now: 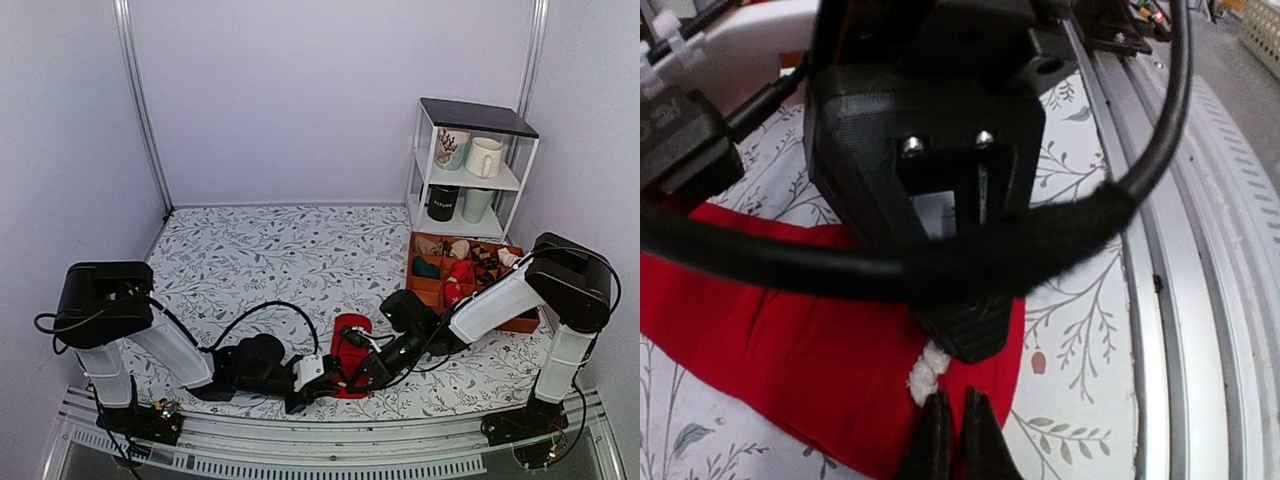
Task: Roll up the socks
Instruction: Roll the sock at the center of the board.
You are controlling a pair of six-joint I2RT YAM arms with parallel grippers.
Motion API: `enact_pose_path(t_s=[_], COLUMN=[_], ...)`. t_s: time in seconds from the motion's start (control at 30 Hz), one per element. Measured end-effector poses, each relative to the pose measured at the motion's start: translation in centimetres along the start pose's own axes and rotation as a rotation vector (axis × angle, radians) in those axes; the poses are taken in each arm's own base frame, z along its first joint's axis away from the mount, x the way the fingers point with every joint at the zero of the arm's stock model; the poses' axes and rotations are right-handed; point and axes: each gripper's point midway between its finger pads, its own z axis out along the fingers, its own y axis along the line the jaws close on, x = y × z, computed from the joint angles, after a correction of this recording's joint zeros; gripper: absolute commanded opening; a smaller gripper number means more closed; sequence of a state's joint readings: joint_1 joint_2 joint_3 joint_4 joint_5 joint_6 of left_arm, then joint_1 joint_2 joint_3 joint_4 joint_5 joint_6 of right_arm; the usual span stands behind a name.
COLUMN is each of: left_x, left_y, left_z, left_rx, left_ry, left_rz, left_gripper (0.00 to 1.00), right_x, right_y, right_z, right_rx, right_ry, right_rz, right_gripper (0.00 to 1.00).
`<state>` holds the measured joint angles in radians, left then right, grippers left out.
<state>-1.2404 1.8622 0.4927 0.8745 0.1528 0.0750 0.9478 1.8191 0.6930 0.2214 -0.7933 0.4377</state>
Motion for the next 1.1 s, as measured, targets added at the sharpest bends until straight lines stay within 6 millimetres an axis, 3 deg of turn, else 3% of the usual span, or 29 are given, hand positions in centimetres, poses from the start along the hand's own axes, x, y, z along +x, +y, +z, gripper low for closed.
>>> enact_pose_path(t_s=[0.13,0.27,0.37,0.5,0.6,0.8,1.1], left_x=[0.0,-0.2,-0.2,0.5,1.0,0.9,0.8], left_y=[0.1,0.8,1.3,1.7,1.8,1.6,1.4], left_z=[0.4,1.0,1.3,0.8,0.5,0.7,1.0], left_rx=[0.011,0.032,0.070,0.121,0.148,0.192,0.220], left_ry=[0.022,0.089,0.146,0.204,0.237,0.264,0.277], left_rz=[-0.065,-0.193,-0.314,-0.470,-0.551,-0.614,-0.628], left_gripper=[0.00,0.00,0.00,0.00,0.00,0.00,0.00], right_x=[-0.1,-0.8,-1.5,-1.6,-0.2,2.0,-0.2], right_y=[0.2,0.5,2.1,5.7,6.2,3.5,2.3], right_z=[-0.2,-1.7,-4.6,-6.9,-6.0,-2.7,-2.2], right_rx=[0.002,0.072,0.128,0.164,0.205,0.399,0.573], right_ry=[-0.001,-0.064,-0.189,-0.357,-0.371,-0.281,-0.288], right_rz=[-0.015,-0.081,-0.215,-0.477,-0.607,-0.763,-0.887], right_gripper=[0.20,0.39,0.49,0.51,0.51,0.51,0.51])
